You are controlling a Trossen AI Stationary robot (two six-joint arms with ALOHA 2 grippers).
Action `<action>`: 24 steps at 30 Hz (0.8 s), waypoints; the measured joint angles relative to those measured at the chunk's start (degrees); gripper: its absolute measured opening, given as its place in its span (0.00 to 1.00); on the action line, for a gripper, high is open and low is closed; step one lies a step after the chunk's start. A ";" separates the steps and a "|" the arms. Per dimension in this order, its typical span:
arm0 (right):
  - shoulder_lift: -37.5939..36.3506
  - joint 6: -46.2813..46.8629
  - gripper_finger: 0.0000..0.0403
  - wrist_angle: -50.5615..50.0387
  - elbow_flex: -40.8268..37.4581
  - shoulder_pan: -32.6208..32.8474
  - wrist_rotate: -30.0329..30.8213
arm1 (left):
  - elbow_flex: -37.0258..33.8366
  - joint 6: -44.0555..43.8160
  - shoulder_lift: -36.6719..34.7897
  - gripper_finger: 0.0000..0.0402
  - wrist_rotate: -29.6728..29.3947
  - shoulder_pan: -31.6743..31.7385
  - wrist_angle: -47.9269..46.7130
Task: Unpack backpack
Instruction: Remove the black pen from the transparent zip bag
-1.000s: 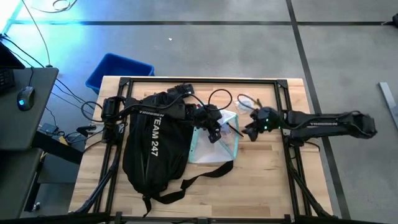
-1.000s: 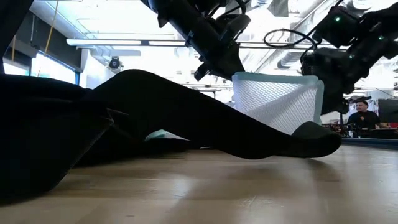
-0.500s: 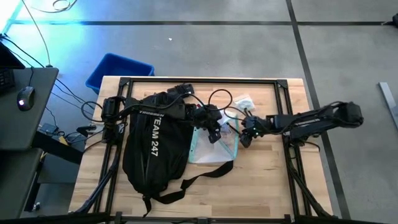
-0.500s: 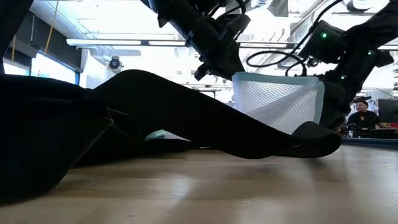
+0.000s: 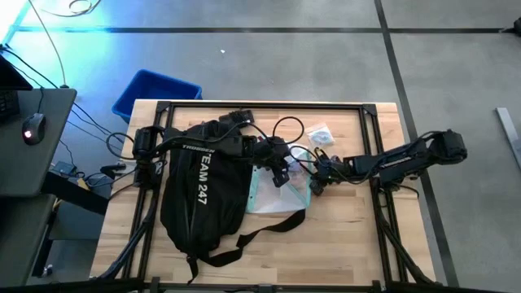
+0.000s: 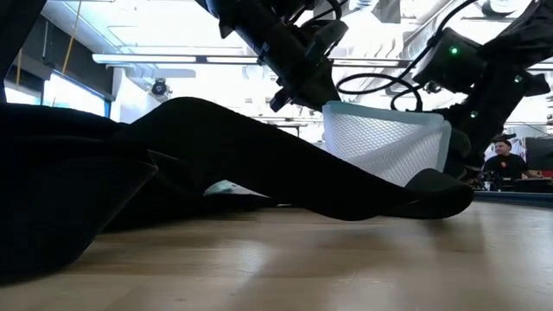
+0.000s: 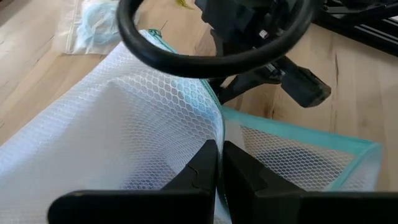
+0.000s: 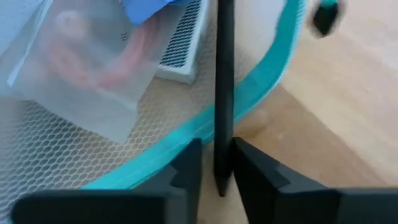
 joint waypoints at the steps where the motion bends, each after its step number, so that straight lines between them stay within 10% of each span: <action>1: 0.01 -0.01 0.11 0.05 -0.02 0.29 -0.22 | 0.00 0.00 0.00 0.00 0.00 0.00 0.00; 24: -6.05 5.27 0.00 -2.72 -0.31 1.20 -8.45 | 0.00 0.17 -0.02 0.00 -0.25 0.27 -0.15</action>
